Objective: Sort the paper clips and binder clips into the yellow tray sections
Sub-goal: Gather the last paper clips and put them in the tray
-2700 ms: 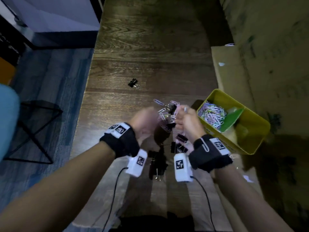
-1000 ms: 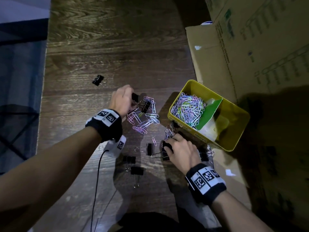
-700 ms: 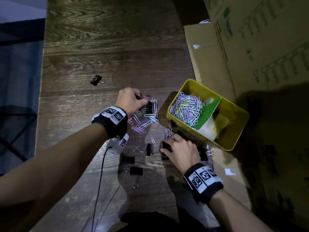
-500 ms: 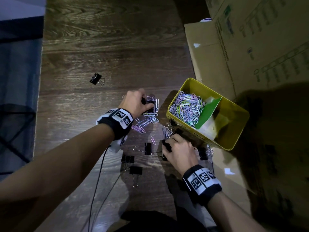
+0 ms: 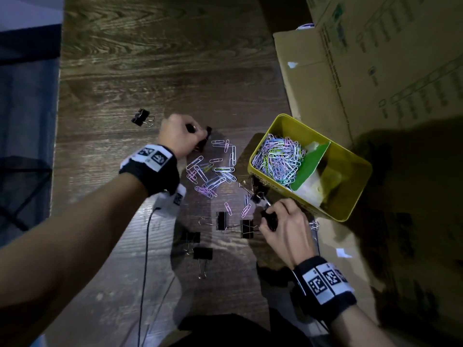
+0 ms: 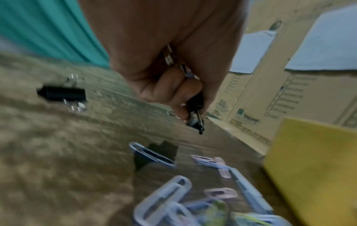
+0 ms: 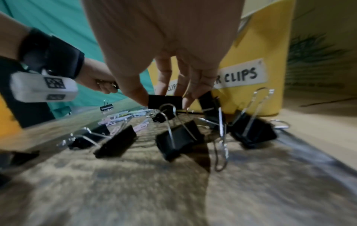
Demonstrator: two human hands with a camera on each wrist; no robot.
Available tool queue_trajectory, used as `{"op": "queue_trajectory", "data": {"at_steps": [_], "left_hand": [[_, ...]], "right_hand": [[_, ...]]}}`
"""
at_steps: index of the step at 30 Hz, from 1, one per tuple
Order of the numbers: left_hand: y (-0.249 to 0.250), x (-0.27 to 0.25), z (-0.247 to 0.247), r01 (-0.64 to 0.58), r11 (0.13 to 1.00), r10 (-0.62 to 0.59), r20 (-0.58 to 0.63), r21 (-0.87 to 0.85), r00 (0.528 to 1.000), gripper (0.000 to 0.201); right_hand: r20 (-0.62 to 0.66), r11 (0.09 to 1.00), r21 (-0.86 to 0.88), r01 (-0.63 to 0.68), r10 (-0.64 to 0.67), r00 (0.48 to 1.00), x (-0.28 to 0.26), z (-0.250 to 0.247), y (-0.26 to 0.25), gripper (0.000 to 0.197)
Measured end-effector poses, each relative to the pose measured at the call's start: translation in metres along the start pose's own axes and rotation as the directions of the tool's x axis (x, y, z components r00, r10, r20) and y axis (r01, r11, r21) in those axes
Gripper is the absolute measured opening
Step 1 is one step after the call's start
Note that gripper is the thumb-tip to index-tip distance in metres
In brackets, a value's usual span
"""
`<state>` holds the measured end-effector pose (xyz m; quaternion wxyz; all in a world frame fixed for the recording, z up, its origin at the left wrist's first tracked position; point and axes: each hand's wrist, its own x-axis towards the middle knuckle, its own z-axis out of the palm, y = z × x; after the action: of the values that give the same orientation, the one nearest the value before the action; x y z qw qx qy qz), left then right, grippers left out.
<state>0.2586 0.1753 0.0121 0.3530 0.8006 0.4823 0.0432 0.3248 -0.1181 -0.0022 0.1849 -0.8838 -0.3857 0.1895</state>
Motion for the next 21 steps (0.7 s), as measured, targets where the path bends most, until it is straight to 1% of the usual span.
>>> {"op": "queue_trajectory", "data": {"at_steps": [1,3,5,7,9,10,12,13,14,16,17,18,19,21], "left_hand": [[-0.002,0.008,-0.006,-0.009,0.998,0.01,-0.022,0.064,1.0,0.014],[-0.008,0.023,-0.015,-0.015,0.981,0.018,-0.015,0.195,1.0,0.016],[-0.014,0.034,-0.019,-0.003,0.961,-0.002,0.016,0.276,1.0,0.017],[-0.02,0.039,-0.02,-0.006,0.935,-0.001,0.021,0.355,1.0,0.019],[-0.023,0.039,-0.02,-0.029,0.898,0.03,0.003,0.44,1.0,0.027],[-0.023,0.036,-0.019,-0.038,0.876,0.053,-0.018,0.481,0.998,0.031],[-0.022,0.028,-0.015,-0.069,0.826,0.135,-0.078,0.56,0.988,0.036],[-0.02,0.021,-0.01,-0.108,0.798,0.203,-0.094,0.593,0.975,0.036],[-0.018,0.014,-0.004,-0.178,0.771,0.281,-0.076,0.611,0.957,0.036],[-0.013,0.002,0.013,-0.389,0.703,0.44,0.065,0.596,0.896,0.042],[-0.011,-0.002,0.021,-0.473,0.671,0.48,0.153,0.571,0.864,0.047],[-0.009,-0.006,0.03,-0.525,0.655,0.48,0.237,0.544,0.844,0.051],[-0.009,-0.009,0.038,-0.553,0.651,0.452,0.319,0.52,0.833,0.054],[-0.016,-0.014,0.051,-0.567,0.66,0.355,0.461,0.492,0.813,0.056]], "right_hand": [[-0.002,0.999,-0.012,-0.044,0.044,0.999,-0.002,0.0,0.003,0.018],[-0.008,0.994,-0.031,-0.109,0.109,0.994,-0.007,0.0,0.009,0.019],[-0.015,0.99,-0.08,-0.117,0.117,0.993,-0.01,0.002,0.011,0.021],[-0.046,0.982,-0.157,-0.106,0.1,0.994,-0.01,0.002,0.007,0.02],[-0.078,0.972,-0.226,-0.064,0.048,0.996,-0.011,0.0,-0.002,0.02],[-0.076,0.973,-0.231,-0.021,0.004,0.997,-0.011,-0.001,-0.006,0.021],[-0.016,0.975,-0.199,0.095,-0.1,0.995,-0.009,0.002,-0.015,0.031],[0.039,0.969,-0.192,0.154,-0.15,0.988,-0.008,0.004,-0.018,0.037],[0.098,0.959,-0.196,0.203,-0.187,0.977,-0.005,0.008,-0.02,0.043],[0.191,0.945,-0.217,0.244,-0.204,0.96,0.001,0.014,-0.022,0.053],[0.214,0.941,-0.236,0.242,-0.193,0.958,0.002,0.016,-0.022,0.057],[0.223,0.936,-0.262,0.237,-0.18,0.958,0.003,0.017,-0.022,0.058],[0.22,0.93,-0.286,0.231,-0.17,0.96,0.003,0.017,-0.021,0.059],[0.213,0.924,-0.312,0.22,-0.158,0.964,-0.001,0.016,-0.019,0.058]]}}
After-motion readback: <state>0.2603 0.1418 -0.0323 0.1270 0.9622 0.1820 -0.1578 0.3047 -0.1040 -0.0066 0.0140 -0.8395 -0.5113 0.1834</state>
